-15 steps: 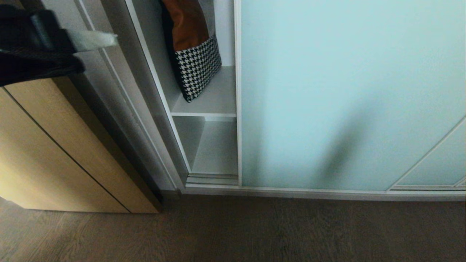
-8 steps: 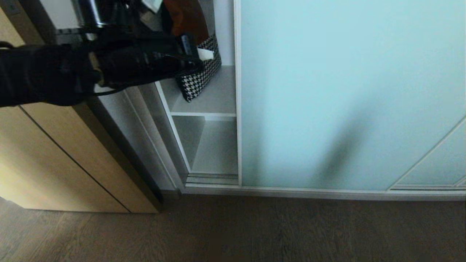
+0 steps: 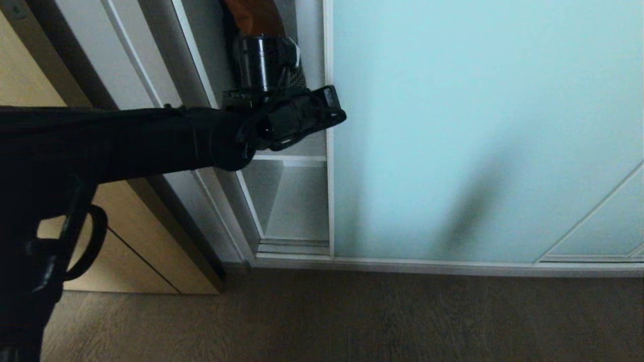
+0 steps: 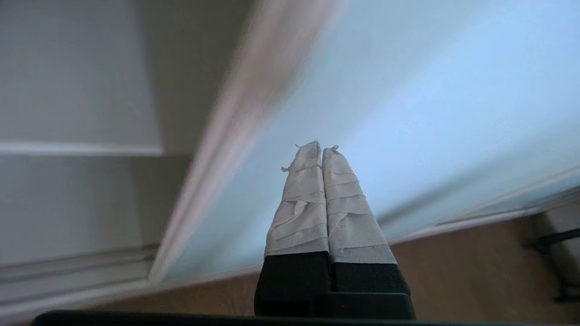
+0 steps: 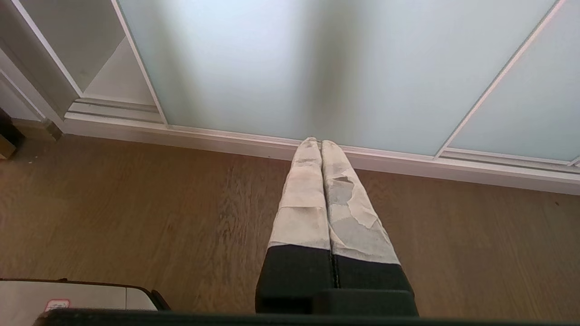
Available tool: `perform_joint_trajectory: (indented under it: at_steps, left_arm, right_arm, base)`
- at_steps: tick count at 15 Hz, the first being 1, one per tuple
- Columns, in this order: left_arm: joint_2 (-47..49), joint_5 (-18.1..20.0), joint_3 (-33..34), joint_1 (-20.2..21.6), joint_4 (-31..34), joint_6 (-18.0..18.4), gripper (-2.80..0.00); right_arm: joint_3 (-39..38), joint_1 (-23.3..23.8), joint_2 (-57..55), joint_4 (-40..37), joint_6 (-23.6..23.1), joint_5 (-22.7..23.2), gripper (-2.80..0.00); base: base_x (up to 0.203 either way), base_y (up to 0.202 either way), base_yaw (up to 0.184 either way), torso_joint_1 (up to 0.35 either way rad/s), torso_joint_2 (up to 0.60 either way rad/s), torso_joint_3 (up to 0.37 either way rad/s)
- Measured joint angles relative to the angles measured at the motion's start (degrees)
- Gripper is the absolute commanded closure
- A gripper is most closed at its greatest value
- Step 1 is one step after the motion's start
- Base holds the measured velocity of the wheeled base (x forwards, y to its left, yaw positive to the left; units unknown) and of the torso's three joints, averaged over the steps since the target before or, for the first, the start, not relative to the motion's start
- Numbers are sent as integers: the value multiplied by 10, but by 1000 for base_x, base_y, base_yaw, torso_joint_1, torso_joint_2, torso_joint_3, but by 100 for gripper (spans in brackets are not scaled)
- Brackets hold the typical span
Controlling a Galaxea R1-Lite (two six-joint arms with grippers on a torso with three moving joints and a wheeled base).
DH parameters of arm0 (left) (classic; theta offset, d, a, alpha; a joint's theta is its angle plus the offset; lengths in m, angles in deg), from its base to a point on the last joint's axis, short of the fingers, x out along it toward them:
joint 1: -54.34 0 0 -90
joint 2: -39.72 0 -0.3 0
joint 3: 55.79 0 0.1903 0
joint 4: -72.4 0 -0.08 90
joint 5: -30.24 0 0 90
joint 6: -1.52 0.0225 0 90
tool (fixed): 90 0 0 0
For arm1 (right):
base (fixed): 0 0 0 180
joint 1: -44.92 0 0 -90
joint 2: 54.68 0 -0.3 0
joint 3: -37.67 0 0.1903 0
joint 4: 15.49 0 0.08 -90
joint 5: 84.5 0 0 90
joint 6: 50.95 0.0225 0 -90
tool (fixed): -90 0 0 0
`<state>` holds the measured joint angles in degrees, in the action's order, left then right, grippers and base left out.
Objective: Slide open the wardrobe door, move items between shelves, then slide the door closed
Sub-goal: Close the door
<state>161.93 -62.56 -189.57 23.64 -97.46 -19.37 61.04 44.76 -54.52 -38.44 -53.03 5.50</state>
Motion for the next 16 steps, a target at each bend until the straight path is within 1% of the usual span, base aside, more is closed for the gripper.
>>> perform_joint_trajectory:
  at_steps: [2, 4, 7, 9, 12, 15, 16]
  left_arm:
    - [21, -29, -5, -7, -13, -1, 0]
    - [41, -46, -6, -8, -46, -4, 0]
    - [60, -53, -3, -10, -94, 2, 0]
    - [62, -53, 7, -16, -113, 18, 0]
    - [62, -48, 37, -33, -166, 74, 0]
    - [62, -42, 98, -54, -263, 147, 0]
    - [61, -41, 112, -61, -303, 177, 0]
  right_arm:
    - [0, 0, 0, 0, 0, 0, 0]
    - [0, 0, 0, 0, 0, 0, 0]
    - [0, 0, 0, 0, 0, 0, 0]
    - [0, 0, 0, 0, 0, 0, 0]
    - [0, 0, 0, 0, 0, 0, 0]
    - [0, 0, 0, 0, 0, 0, 0]
    - [0, 0, 0, 0, 0, 0, 0]
  base:
    - [0, 0, 0, 0, 0, 0]
    - [0, 0, 0, 0, 0, 0]
    - [0, 0, 0, 0, 0, 0]
    - [0, 0, 0, 0, 0, 0]
    - [0, 0, 0, 0, 0, 0]
    - [0, 0, 0, 0, 0, 0]
    - [0, 0, 0, 0, 0, 0]
